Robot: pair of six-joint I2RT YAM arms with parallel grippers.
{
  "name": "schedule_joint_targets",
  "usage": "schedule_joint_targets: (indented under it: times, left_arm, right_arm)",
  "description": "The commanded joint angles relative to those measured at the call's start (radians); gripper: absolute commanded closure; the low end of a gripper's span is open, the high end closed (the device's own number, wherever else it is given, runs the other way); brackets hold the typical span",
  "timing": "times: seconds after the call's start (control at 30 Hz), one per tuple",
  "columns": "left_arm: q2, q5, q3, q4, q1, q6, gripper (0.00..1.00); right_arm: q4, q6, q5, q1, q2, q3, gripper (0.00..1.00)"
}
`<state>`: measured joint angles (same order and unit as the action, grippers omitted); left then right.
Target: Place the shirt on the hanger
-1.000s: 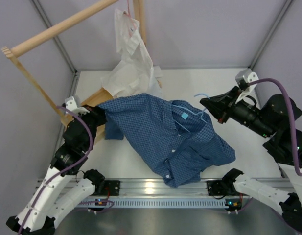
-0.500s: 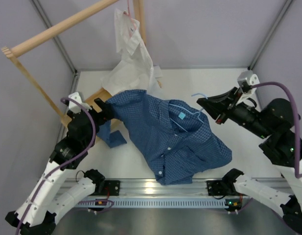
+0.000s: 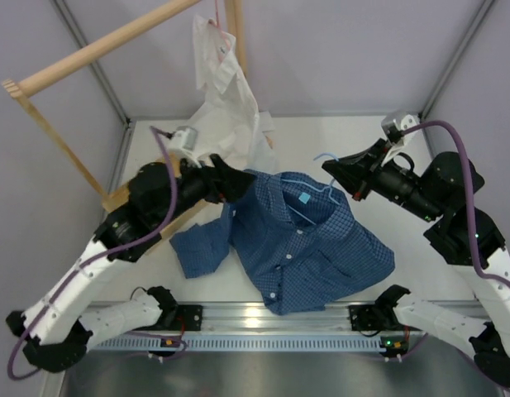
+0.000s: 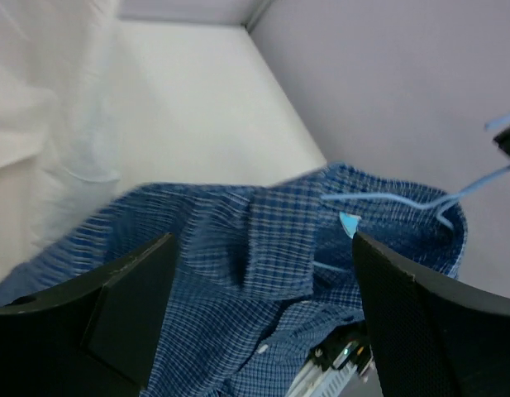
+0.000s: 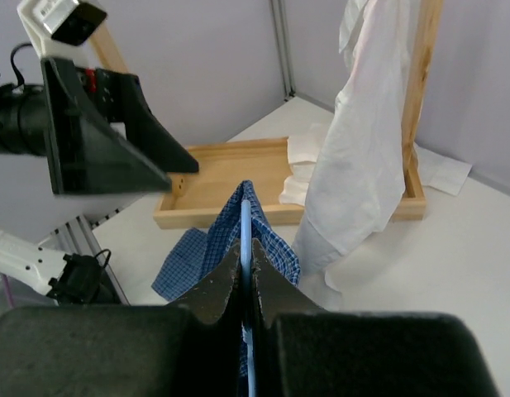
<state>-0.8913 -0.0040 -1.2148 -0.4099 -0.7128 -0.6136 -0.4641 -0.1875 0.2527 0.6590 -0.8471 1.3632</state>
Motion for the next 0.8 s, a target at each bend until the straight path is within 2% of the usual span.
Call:
schedule_joint_targets:
  times: [0.0, 0.07, 0.2, 0.3, 0.33, 0.4, 0.43, 0.47, 0.57, 0.77]
  left_arm:
    - [-0.114, -0.238, -0.064, 0.04, -0.245, 0.05, 0.1]
    - [-0.164, -0.336, -0.083, 0.033, -0.324, 0.052, 0.1]
    - [-0.263, -0.438, -0.098, 0.034, -0.393, 0.034, 0.12]
    - [-0.296, -0.516, -0.094, 0.034, -0.412, 0.032, 0.25]
    - [-0.298, -0.536, -0.085, 0.034, -0.412, 0.031, 0.33]
    - [-0.301, -0.574, -0.077, 0.034, -0.412, 0.031, 0.4]
    - [-0.299, -0.579, -0.077, 0.036, -0.412, 0.032, 0.46]
    - [-0.301, -0.58, -0.078, 0.034, -0.412, 0.034, 0.65]
    - [-0.299, -0.545, -0.091, 0.037, -0.412, 0.035, 1.0]
    - [-0.322, -0.456, -0.129, 0.039, -0.448, 0.052, 1.0]
  right_arm:
    - [0.056, -0.021, 0.002, 0.011, -0.012, 0.034, 1.0]
    - [0.061, -0.026, 0.003, 0.011, -0.018, 0.027, 1.0]
    - [0.062, -0.026, -0.013, 0.024, -0.029, 0.024, 1.0]
    - [0.058, -0.02, -0.018, 0.036, -0.032, 0.027, 1.0]
    - [0.053, -0.02, -0.018, 0.037, -0.032, 0.03, 1.0]
    - [0.051, -0.018, -0.016, 0.048, -0.029, 0.03, 1.0]
    - [0.053, -0.017, -0.015, 0.051, -0.024, 0.028, 1.0]
    - [0.051, -0.017, -0.02, 0.053, -0.024, 0.027, 1.0]
    - [0.056, -0.017, -0.032, 0.056, -0.036, 0.017, 1.0]
    - [0.093, -0.003, -0.079, 0.088, -0.098, 0.007, 1.0]
